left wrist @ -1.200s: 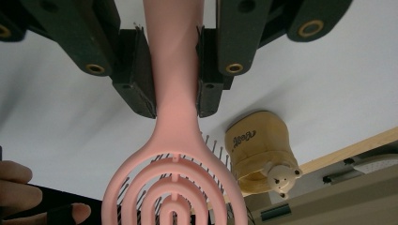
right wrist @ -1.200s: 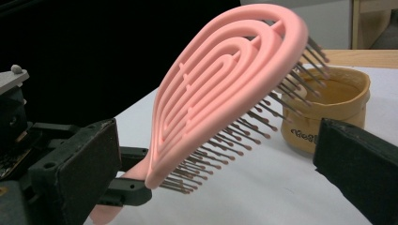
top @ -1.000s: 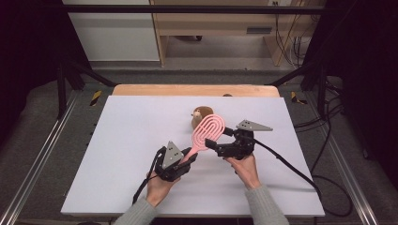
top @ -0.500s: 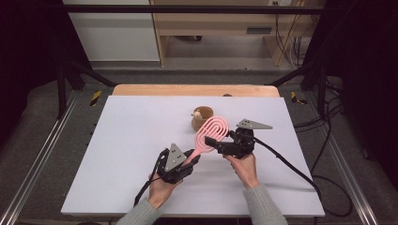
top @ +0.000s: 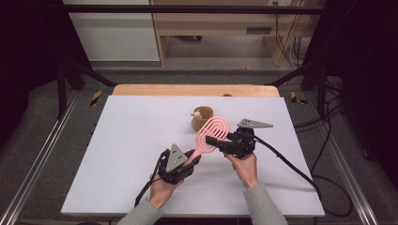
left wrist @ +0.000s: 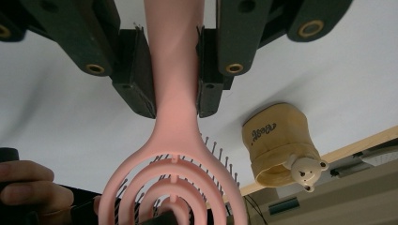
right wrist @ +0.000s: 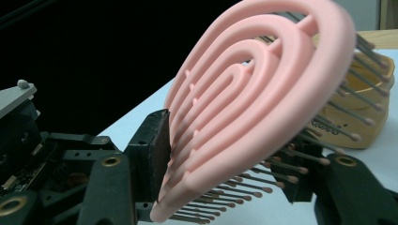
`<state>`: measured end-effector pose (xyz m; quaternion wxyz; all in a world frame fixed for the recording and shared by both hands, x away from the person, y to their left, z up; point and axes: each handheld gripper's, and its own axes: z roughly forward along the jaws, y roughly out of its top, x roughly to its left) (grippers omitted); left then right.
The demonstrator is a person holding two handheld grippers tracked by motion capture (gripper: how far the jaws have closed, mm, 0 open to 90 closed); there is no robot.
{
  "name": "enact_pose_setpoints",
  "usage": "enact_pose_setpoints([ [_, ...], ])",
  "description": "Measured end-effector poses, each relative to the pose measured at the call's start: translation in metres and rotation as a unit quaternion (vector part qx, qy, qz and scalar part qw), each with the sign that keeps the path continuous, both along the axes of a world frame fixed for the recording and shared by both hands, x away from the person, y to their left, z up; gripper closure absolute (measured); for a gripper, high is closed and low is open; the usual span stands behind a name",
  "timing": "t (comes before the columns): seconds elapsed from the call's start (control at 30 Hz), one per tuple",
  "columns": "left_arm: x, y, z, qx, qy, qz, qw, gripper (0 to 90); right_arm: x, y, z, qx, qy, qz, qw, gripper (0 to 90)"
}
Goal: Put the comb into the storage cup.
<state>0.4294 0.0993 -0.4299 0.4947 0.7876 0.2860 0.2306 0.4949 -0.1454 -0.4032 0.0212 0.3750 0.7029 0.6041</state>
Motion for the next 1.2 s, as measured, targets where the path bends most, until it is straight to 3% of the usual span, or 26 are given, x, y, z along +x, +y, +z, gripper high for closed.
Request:
enact_pose_setpoints([
  [0.77, 0.0036, -0.005, -0.0079, 0.009, 0.004, 0.001, 1.0, 68.5, -0.0025, -0.0024, 0.0047, 0.028, 0.017, 0.026, 0.9991, 59.0],
  [1.2, 0.0037, -0.0076, -0.0099, 0.0, 0.007, -0.003, 1.0, 68.5, -0.005, -0.0034, 0.0074, 0.043, 0.03, 0.04, 0.9978, 62.5],
])
